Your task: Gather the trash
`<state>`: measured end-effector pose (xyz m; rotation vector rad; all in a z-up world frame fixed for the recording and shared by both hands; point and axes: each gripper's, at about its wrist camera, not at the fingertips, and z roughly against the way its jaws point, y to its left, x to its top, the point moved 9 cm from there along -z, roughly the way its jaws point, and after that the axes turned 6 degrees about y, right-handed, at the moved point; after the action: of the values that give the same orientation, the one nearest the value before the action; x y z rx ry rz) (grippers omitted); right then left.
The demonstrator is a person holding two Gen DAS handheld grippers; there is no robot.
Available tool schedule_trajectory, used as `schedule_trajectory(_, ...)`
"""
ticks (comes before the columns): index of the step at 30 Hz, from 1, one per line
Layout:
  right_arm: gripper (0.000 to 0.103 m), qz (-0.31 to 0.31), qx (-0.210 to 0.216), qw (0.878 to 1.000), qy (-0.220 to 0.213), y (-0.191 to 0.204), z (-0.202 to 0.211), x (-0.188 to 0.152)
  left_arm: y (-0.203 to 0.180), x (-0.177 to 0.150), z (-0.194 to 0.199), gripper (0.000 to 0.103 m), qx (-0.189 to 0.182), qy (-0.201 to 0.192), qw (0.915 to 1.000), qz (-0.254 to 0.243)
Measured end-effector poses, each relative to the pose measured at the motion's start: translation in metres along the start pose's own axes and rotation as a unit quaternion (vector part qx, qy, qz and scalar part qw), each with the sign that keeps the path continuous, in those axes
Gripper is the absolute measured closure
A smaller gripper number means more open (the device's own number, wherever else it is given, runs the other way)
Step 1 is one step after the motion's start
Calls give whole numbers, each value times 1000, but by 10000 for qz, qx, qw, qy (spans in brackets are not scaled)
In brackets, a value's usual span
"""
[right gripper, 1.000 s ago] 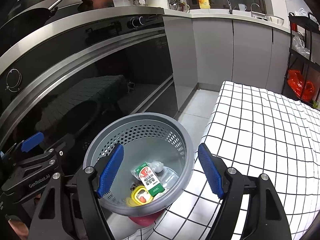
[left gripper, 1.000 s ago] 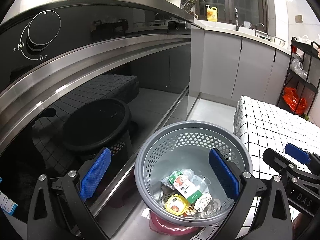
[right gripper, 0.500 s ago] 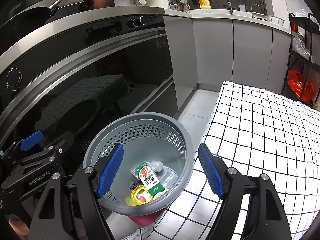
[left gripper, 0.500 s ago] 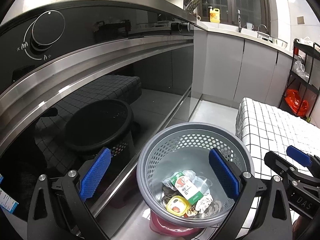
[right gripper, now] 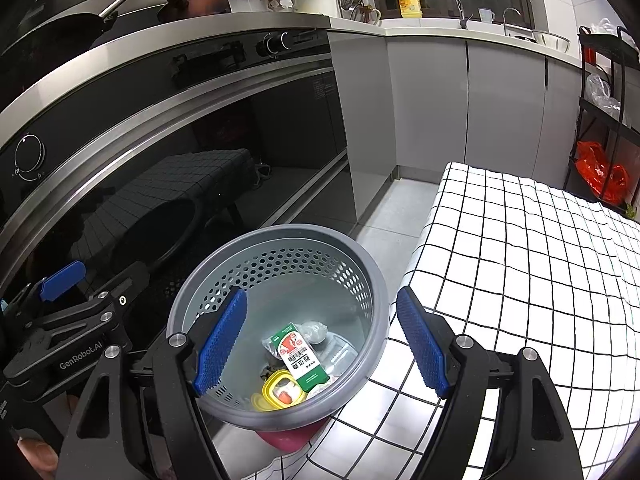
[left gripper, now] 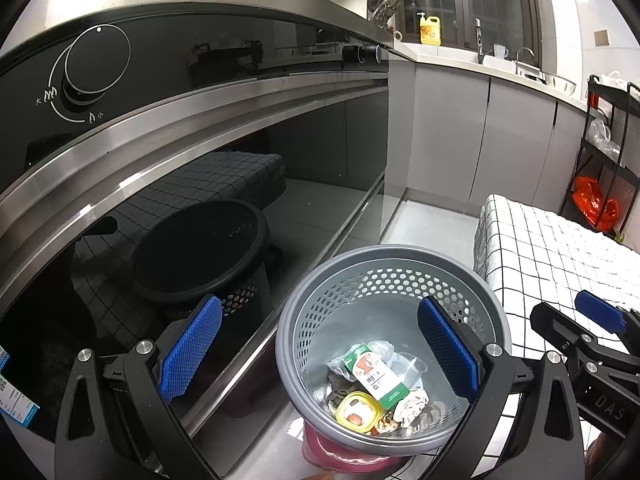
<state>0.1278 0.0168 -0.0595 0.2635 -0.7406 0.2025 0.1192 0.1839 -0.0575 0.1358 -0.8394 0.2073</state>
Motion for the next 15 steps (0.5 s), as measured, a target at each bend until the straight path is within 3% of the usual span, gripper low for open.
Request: schedule_trajectory(15,29,15,0,10000,-4,1,0,0,1,1,-1,7,32,7,10000,12)
